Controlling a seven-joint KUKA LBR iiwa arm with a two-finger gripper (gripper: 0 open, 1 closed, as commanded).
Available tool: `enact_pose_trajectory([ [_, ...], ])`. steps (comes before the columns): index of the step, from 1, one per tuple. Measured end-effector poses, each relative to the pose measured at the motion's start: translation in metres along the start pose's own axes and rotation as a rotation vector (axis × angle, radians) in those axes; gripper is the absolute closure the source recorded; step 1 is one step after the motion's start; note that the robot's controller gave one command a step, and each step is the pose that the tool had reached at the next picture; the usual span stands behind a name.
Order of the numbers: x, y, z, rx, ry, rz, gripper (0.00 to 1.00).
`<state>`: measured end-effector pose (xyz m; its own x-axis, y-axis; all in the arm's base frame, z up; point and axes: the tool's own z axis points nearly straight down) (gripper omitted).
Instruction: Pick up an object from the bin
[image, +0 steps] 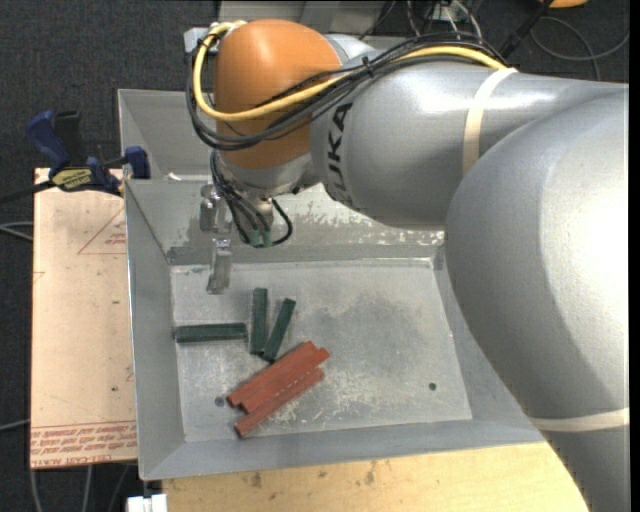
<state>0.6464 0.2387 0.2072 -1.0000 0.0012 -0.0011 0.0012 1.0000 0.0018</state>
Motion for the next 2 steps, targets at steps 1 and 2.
enact_pose_trajectory([
  [1, 0.085, -0.034, 0.141, 0.002, 0.008, -0.169, 0.0],
  [2, 0.073, -0.052, 0.106, 0.0, -0.003, -0.051, 0.0],
])
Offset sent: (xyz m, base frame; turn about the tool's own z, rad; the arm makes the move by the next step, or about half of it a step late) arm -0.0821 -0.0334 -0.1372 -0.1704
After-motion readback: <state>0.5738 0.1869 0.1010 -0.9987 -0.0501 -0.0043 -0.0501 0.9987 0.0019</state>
